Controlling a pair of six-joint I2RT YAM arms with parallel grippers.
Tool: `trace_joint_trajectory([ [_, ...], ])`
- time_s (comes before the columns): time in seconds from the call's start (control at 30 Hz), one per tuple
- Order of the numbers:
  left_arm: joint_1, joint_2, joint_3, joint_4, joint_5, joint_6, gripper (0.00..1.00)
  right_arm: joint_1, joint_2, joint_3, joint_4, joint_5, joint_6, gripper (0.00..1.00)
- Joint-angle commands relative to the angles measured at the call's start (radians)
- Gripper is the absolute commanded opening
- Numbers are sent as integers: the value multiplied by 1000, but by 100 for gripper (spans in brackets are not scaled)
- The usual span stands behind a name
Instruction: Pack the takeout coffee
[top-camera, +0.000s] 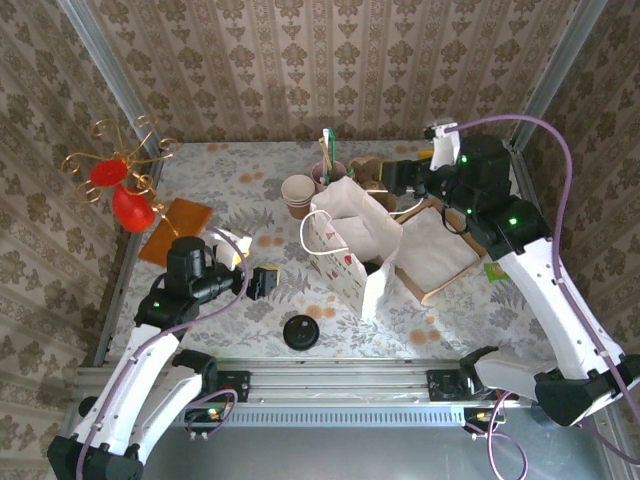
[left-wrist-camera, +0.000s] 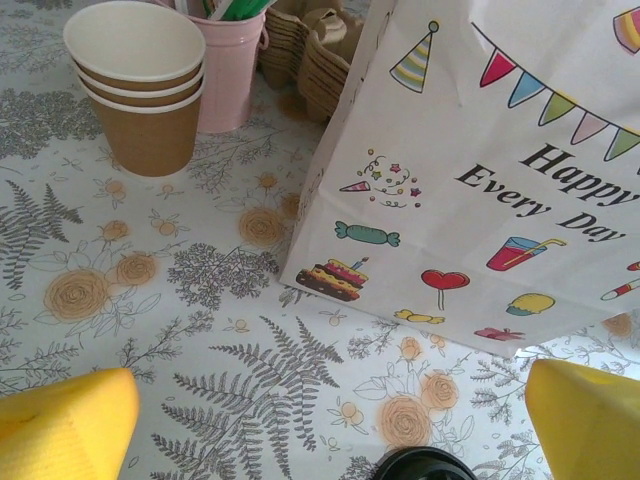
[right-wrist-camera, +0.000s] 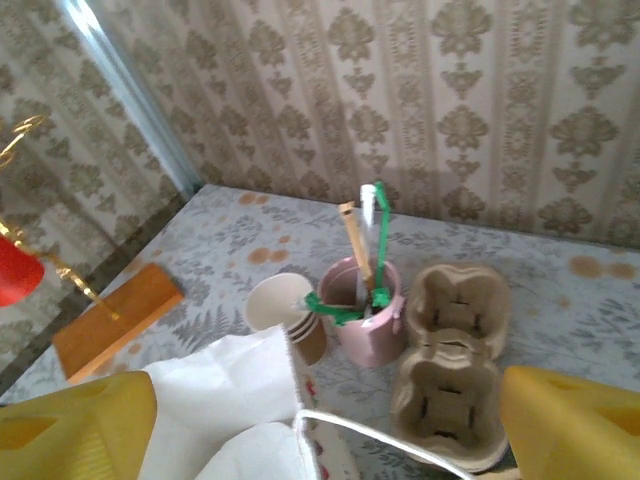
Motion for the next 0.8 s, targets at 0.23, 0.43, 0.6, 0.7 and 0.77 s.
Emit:
trace_joint_trajectory([
  [0.23, 0, 1, -1, 28, 35, -16, 100, -144, -93, -78, -5, 97, 202, 100],
  [0.43, 4, 2, -2, 43, 45, -21, 100, -270, -96, -101, -145, 127, 319, 100],
  [0.6, 18, 8, 0, 64, 68, -42, 100, -419, -73, -166, -161, -25, 407, 100],
  [0.7, 19, 8, 1, 75, 82, -54, 100, -468, -63, -196, -182, -24, 420, 100],
  [0.77, 19, 8, 4, 80, 85, -62, 100, -480, -48, -209, -207, -3, 411, 100],
])
